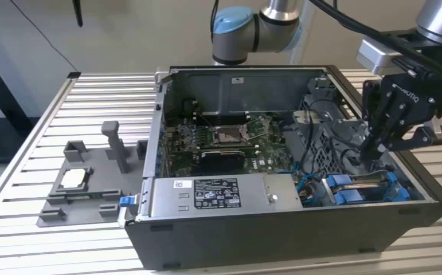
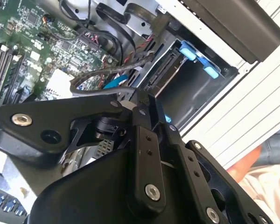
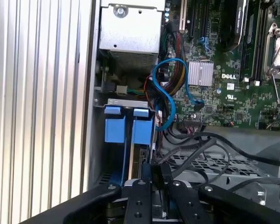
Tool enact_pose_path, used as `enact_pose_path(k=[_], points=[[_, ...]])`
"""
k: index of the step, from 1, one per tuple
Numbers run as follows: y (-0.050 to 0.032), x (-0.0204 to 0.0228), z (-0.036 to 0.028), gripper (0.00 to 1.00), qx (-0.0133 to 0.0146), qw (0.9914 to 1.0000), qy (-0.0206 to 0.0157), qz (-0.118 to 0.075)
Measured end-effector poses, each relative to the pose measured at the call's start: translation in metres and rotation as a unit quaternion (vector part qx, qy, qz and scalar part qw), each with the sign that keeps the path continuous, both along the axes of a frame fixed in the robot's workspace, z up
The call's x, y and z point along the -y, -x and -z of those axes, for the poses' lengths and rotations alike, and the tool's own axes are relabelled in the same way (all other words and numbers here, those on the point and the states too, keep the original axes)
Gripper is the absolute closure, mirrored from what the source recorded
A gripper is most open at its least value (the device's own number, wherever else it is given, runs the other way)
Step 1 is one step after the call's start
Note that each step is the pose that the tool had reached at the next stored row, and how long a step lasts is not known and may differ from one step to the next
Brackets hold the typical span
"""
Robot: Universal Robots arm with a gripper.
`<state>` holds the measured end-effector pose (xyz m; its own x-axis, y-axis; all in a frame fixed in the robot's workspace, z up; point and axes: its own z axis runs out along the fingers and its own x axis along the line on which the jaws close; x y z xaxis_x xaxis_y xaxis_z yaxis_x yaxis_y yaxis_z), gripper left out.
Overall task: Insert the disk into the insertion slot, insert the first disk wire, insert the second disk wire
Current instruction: 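Insert the first disk wire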
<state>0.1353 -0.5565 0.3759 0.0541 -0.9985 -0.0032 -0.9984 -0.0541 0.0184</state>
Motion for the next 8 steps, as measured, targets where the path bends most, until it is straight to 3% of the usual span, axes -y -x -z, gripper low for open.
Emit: enact_pose_path(k=[8], points=[[-0.0084,0.0023,0.0086,0.81,0.0005,1.0,0.0,0.0]])
